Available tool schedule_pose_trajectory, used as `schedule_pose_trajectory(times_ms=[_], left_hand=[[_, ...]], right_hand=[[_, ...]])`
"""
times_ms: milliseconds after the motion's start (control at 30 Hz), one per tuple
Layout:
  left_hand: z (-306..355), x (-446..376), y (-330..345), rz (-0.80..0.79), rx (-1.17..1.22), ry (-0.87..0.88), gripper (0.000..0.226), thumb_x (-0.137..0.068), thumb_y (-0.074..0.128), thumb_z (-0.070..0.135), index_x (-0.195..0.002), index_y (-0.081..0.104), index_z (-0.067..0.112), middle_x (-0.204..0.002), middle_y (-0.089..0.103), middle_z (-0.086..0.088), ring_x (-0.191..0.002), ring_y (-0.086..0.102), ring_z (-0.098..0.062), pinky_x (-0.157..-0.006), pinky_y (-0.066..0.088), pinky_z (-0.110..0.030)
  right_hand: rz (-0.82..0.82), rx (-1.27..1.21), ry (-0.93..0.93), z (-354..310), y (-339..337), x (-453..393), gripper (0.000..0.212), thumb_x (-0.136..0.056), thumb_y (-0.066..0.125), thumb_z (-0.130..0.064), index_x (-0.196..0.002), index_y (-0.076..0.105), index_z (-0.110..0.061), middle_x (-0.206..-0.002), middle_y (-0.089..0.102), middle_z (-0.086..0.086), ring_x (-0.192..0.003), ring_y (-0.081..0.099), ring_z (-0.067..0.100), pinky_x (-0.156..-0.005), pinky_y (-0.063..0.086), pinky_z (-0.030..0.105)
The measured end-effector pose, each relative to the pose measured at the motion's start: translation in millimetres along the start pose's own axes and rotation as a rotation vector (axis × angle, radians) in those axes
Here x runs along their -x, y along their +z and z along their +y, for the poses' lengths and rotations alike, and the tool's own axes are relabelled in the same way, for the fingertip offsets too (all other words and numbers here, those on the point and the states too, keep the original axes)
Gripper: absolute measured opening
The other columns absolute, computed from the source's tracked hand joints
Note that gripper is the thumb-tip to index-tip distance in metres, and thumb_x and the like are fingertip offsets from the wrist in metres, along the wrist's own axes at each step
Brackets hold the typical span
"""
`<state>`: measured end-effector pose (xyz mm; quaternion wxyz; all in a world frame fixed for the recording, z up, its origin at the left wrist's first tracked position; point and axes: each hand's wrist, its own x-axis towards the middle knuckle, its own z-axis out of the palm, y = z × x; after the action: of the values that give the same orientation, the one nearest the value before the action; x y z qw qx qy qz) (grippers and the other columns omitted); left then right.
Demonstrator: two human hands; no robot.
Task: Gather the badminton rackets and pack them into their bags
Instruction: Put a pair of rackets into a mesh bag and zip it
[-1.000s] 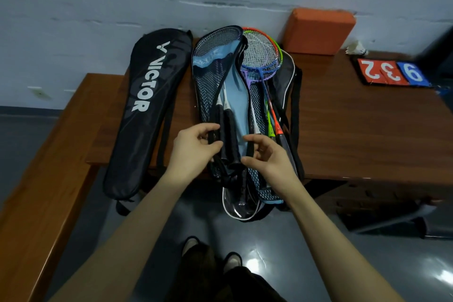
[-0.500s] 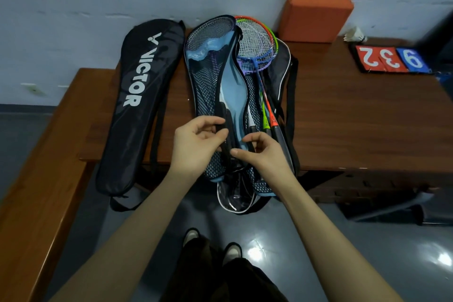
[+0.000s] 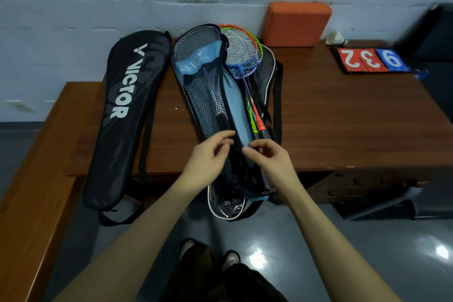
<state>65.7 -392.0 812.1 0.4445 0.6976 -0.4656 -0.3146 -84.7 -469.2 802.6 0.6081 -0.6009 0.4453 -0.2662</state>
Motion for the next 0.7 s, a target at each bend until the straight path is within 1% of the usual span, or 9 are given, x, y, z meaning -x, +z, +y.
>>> schedule_pose_trajectory(times_ms=[67, 100, 167, 233, 300, 400, 467, 533, 700], left_hand=[[-13.4, -5.1, 11.1, -0.122, -0.069, -0.006, 0.037, -0.093, 0.048, 0.009, -0.128, 0.052, 0.023, -0.119, 0.062, 0.003, -0.115, 0.054, -0.008, -0.101, 0.039, -0.023], [-18.1, -7.0, 16.2, -0.175, -0.094, -0.005, 0.039, -0.093, 0.047, 0.009, -0.130, 0.049, 0.023, -0.123, 0.060, 0.003, -0.119, 0.051, -0.008, -0.102, 0.036, -0.022], [-25.7, -11.4, 24.9, -0.245, -0.168, 0.018, 0.042, -0.094, 0.045, 0.010, -0.133, 0.045, 0.027, -0.130, 0.054, 0.006, -0.125, 0.044, -0.008, -0.105, 0.031, -0.023], [-29.8, -17.7, 30.3, -0.254, -0.315, 0.073, 0.042, -0.095, 0.045, 0.016, -0.134, 0.043, 0.030, -0.136, 0.048, 0.007, -0.129, 0.037, -0.010, -0.108, 0.028, -0.030], [-32.0, -25.2, 32.5, -0.249, -0.453, 0.123, 0.040, -0.096, 0.045, 0.023, -0.135, 0.043, 0.028, -0.143, 0.039, 0.008, -0.132, 0.029, -0.013, -0.109, 0.022, -0.034], [-37.3, -44.1, 30.7, -0.231, -0.541, 0.158, 0.039, -0.095, 0.045, 0.027, -0.135, 0.044, 0.025, -0.147, 0.033, 0.004, -0.134, 0.026, -0.016, -0.108, 0.021, -0.037], [-42.1, -60.2, 24.1, -0.191, -0.532, 0.118, 0.039, -0.095, 0.046, 0.028, -0.134, 0.045, 0.023, -0.145, 0.034, 0.001, -0.133, 0.027, -0.018, -0.108, 0.021, -0.037], [-47.3, -81.1, 12.6, -0.127, -0.521, 0.072, 0.040, -0.095, 0.046, 0.029, -0.133, 0.045, 0.019, -0.141, 0.036, -0.002, -0.131, 0.029, -0.021, -0.106, 0.021, -0.037], [-66.1, -152.3, -36.0, 0.039, -0.451, -0.078, 0.045, -0.093, 0.047, 0.033, -0.134, 0.042, 0.014, -0.132, 0.041, -0.009, -0.123, 0.038, -0.028, -0.105, 0.030, -0.043]], right_hand=[[0.024, 0.148, 0.008, 10.2, -8.2, -3.4, 0.034, -0.070, 0.080, -0.029, -0.097, 0.064, -0.016, -0.092, 0.063, -0.002, -0.088, 0.058, 0.012, -0.080, 0.046, 0.026], [0.034, 0.210, -0.003, 16.2, -11.8, -5.3, 0.032, -0.071, 0.079, -0.027, -0.097, 0.062, -0.017, -0.095, 0.063, -0.003, -0.092, 0.058, 0.012, -0.082, 0.046, 0.026], [0.058, 0.306, -0.036, 24.1, -17.9, -9.1, 0.019, -0.080, 0.070, -0.016, -0.095, 0.059, -0.018, -0.098, 0.063, -0.001, -0.095, 0.059, 0.014, -0.081, 0.045, 0.023], [0.092, 0.382, -0.051, 29.1, -22.7, -13.9, 0.012, -0.085, 0.061, -0.009, -0.093, 0.058, -0.018, -0.095, 0.063, 0.002, -0.092, 0.060, 0.016, -0.076, 0.041, 0.019], [0.115, 0.425, -0.045, 32.3, -24.9, -20.6, 0.006, -0.088, 0.059, -0.016, -0.094, 0.058, -0.017, -0.095, 0.060, 0.002, -0.090, 0.058, 0.017, -0.076, 0.042, 0.022], [0.105, 0.554, -0.031, 34.0, -20.4, -36.5, 0.014, -0.091, 0.054, -0.027, -0.101, 0.059, -0.019, -0.105, 0.052, 0.001, -0.098, 0.053, 0.019, -0.088, 0.042, 0.035], [0.140, 0.643, -0.028, 29.7, -13.3, -52.5, 0.017, -0.092, 0.052, -0.030, -0.105, 0.060, -0.021, -0.111, 0.051, 0.001, -0.103, 0.051, 0.022, -0.093, 0.038, 0.042], [0.193, 0.671, -0.030, 21.8, -4.7, -75.1, 0.019, -0.092, 0.053, -0.031, -0.105, 0.060, -0.020, -0.113, 0.052, 0.002, -0.106, 0.049, 0.023, -0.095, 0.036, 0.044], [0.191, 0.668, 0.009, -9.4, 29.6, -150.8, 0.024, -0.092, 0.054, -0.032, -0.110, 0.057, -0.017, -0.105, 0.052, -0.002, -0.098, 0.055, 0.023, -0.095, 0.039, 0.047]])
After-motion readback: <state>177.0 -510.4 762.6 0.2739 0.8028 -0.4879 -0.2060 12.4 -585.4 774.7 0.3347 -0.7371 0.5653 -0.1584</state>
